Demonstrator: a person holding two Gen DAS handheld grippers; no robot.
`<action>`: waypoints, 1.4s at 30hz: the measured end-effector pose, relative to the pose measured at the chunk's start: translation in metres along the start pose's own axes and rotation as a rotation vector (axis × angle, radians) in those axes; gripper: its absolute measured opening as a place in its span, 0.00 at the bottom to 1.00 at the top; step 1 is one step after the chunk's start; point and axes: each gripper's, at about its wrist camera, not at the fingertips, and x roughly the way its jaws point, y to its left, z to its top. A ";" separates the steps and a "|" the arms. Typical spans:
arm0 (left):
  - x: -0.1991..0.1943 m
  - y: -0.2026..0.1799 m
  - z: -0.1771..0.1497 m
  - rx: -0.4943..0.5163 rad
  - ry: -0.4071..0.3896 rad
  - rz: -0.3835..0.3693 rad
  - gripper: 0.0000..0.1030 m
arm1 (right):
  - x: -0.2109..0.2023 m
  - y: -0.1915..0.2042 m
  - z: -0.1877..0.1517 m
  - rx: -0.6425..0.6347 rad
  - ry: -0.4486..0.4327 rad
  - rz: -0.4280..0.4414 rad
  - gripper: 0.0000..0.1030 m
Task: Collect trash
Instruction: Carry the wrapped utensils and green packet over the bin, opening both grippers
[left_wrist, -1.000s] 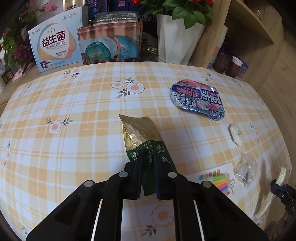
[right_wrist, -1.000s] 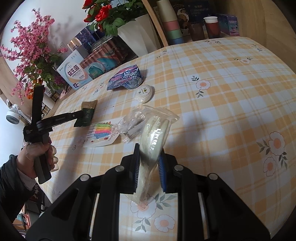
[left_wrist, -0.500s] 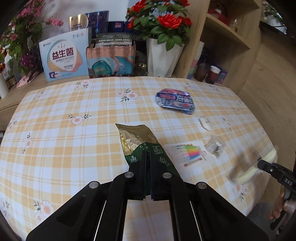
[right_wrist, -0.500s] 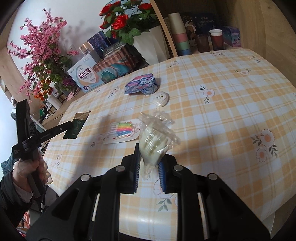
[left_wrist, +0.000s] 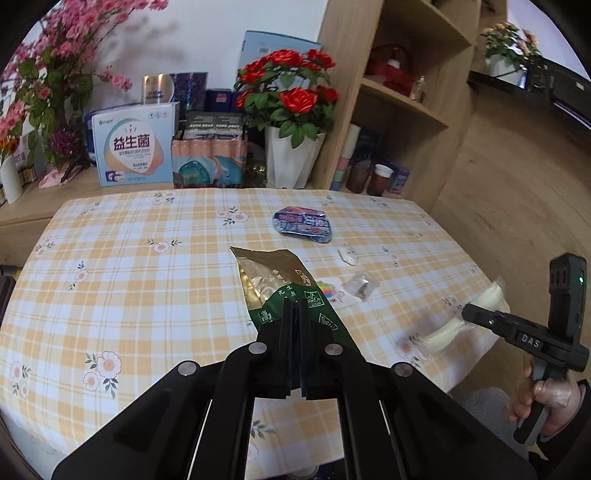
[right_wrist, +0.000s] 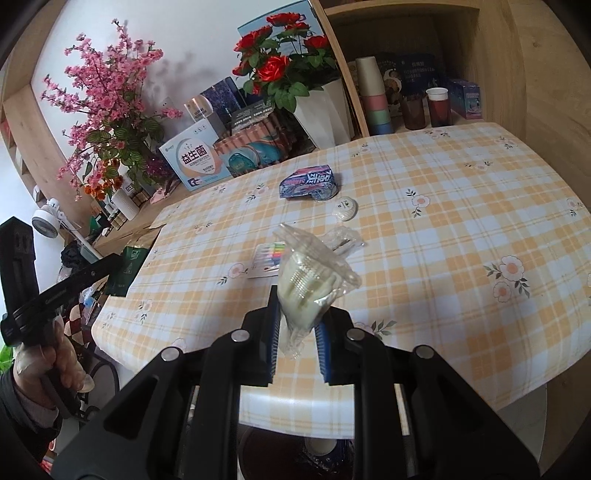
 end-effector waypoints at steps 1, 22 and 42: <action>-0.008 -0.006 -0.003 0.013 -0.007 -0.007 0.03 | -0.003 0.002 -0.001 -0.002 -0.002 0.000 0.20; -0.088 -0.077 -0.083 0.001 -0.014 -0.104 0.03 | -0.066 0.019 -0.036 0.003 -0.045 0.040 0.20; -0.067 -0.093 -0.143 -0.033 0.120 -0.111 0.03 | -0.074 0.009 -0.051 0.040 -0.030 0.068 0.20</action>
